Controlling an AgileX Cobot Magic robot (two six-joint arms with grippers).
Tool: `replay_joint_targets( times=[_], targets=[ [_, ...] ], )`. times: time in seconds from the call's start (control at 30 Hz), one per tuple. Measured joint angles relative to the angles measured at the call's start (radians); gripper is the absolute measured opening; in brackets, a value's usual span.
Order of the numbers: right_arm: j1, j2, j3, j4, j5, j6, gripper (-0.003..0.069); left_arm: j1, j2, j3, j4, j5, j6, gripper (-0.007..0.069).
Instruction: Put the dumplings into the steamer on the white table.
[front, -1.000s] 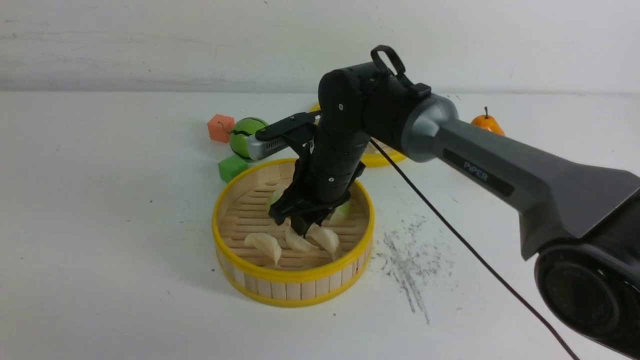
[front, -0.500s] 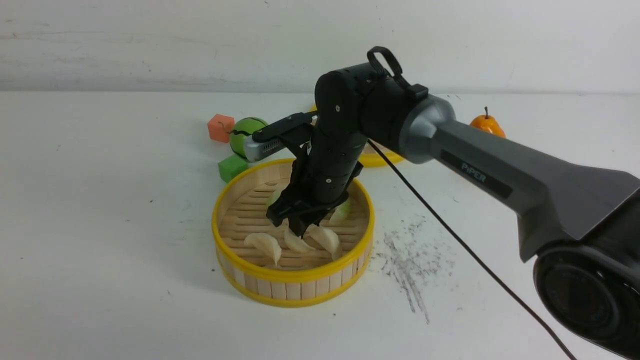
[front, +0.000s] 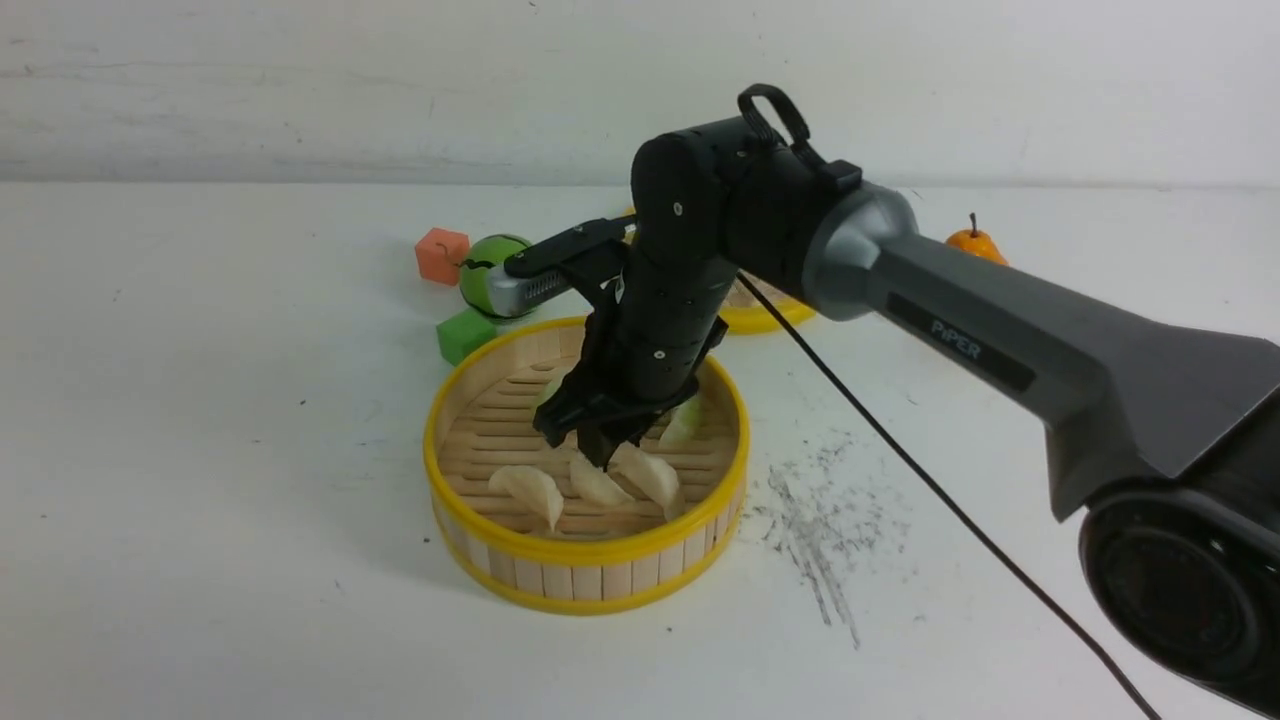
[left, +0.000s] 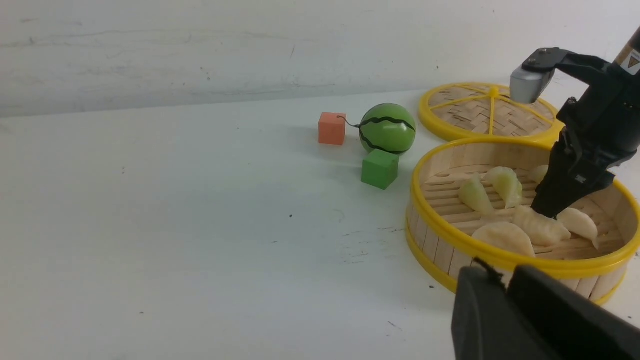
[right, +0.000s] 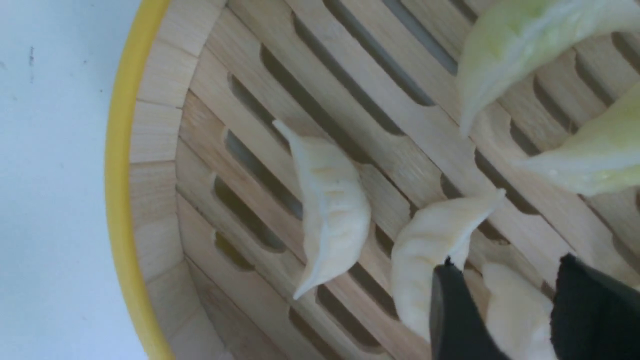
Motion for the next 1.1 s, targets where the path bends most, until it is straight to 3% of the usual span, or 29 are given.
replay_joint_targets(
  times=[0.17, 0.47, 0.7, 0.83, 1.0, 1.1],
  targets=[
    [0.0, -0.15, 0.001, -0.041, 0.081, 0.0, 0.0254, 0.0, 0.0, 0.0, 0.0, 0.0, 0.0, -0.0015],
    [0.0, -0.557, 0.016, -0.165, 0.115, 0.003, -0.0004, 0.0, 0.0, 0.0, -0.049, 0.001, 0.0, -0.0015],
    [0.0, -0.831, 0.256, -0.202, 0.116, 0.011, -0.0017, 0.0, 0.0, 0.0, -0.053, 0.008, 0.0, -0.0015],
    [0.0, -1.008, 0.586, -0.266, 0.101, 0.031, -0.0011, 0.0, 0.0, 0.0, -0.053, 0.016, 0.0, -0.0015],
    [0.0, -1.187, 0.9, -0.281, -0.102, 0.081, -0.001, 0.0, 0.0, 0.0, -0.053, 0.016, 0.0, -0.0015],
    [0.0, -1.386, 1.177, -0.226, -0.395, 0.113, -0.0008, 0.0, 0.0, 0.0, -0.053, 0.017, 0.0, -0.0015]
  ],
)
